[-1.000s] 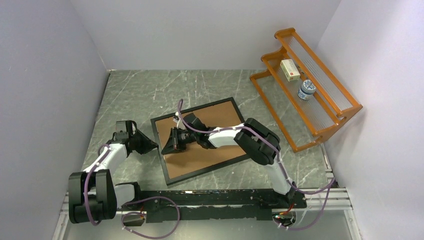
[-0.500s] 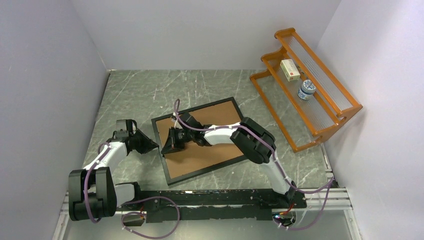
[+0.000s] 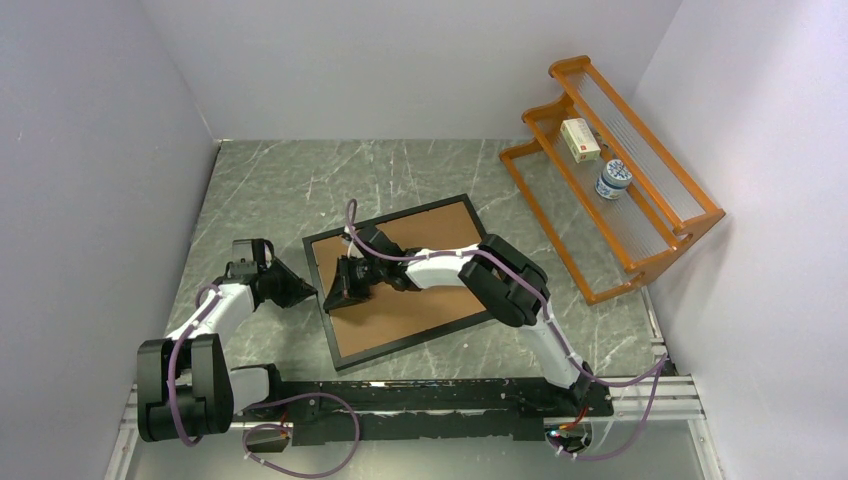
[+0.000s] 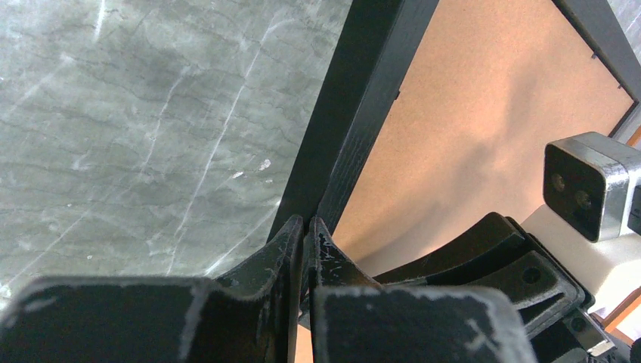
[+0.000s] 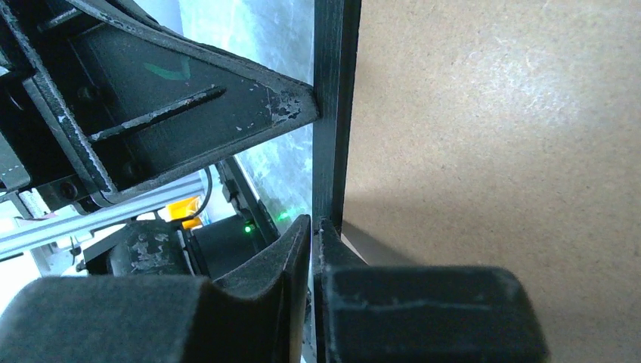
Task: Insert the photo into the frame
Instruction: Install the photo frame at the center of the board.
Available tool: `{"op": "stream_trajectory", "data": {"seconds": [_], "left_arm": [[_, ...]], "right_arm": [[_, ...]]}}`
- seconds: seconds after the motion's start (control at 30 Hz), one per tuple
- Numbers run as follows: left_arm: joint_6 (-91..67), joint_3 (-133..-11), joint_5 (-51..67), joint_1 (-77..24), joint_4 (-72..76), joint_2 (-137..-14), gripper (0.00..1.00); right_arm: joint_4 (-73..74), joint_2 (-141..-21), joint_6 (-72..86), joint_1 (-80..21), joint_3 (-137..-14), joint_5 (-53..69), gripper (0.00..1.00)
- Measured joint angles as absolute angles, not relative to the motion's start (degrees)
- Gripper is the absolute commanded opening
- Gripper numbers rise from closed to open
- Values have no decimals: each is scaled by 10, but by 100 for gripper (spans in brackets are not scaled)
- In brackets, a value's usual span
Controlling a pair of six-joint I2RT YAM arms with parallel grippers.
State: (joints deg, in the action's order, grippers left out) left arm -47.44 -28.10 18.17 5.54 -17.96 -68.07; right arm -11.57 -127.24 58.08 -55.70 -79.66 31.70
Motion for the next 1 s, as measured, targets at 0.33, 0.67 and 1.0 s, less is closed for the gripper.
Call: {"op": "stream_trajectory", "data": {"seconds": [0.33, 0.67, 1.0], "left_arm": [[-474, -281, 181, 55, -180, -681, 11], [-473, -283, 178, 55, -184, -681, 11], [-473, -283, 177, 55, -185, -681, 11]], "right_arm": [[-121, -1272, 580, -554, -794, 319, 19], [-142, -1268, 581, -551, -775, 320, 19], [-146, -1267, 580, -550, -771, 320, 23]]}}
